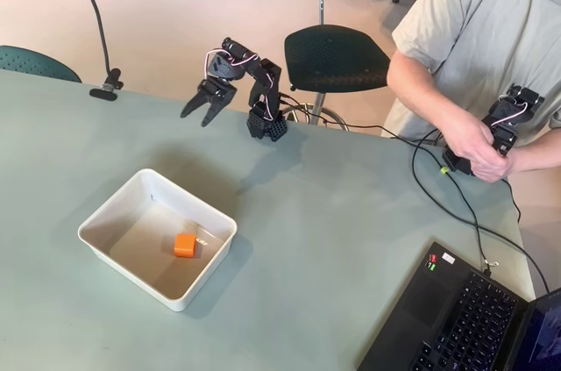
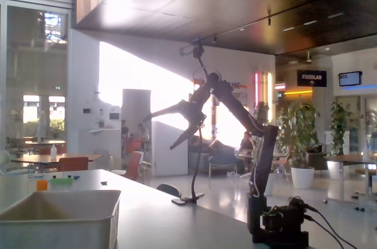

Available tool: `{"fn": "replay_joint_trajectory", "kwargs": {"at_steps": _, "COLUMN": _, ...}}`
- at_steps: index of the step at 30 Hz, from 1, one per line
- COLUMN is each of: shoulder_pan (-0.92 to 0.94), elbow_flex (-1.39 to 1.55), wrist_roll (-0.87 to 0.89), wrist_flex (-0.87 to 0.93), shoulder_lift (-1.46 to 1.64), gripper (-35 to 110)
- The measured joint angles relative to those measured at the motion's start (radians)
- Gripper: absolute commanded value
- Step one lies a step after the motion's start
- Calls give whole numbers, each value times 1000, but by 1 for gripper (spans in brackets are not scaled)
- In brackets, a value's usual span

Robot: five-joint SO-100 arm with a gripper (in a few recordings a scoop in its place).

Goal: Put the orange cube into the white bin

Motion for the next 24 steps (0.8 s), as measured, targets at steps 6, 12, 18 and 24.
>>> {"fn": "replay_joint_trajectory", "kwargs": {"at_steps": 6, "shoulder_pan": -78, "elbow_flex": 617, "wrist_roll": 0, "wrist_flex": -98, "shoulder_lift": 345, "gripper": 57}}
{"fn": "replay_joint_trajectory", "kwargs": {"at_steps": 12, "shoulder_pan": -204, "elbow_flex": 1347, "wrist_roll": 3, "wrist_flex": -537, "shoulder_lift": 758, "gripper": 57}}
{"fn": "replay_joint_trajectory", "kwargs": {"at_steps": 18, "shoulder_pan": -267, "elbow_flex": 1847, "wrist_roll": 12, "wrist_flex": -844, "shoulder_lift": 1121, "gripper": 56}}
{"fn": "replay_joint_trajectory", "kwargs": {"at_steps": 24, "shoulder_pan": -272, "elbow_flex": 1884, "wrist_roll": 12, "wrist_flex": -822, "shoulder_lift": 1192, "gripper": 40}}
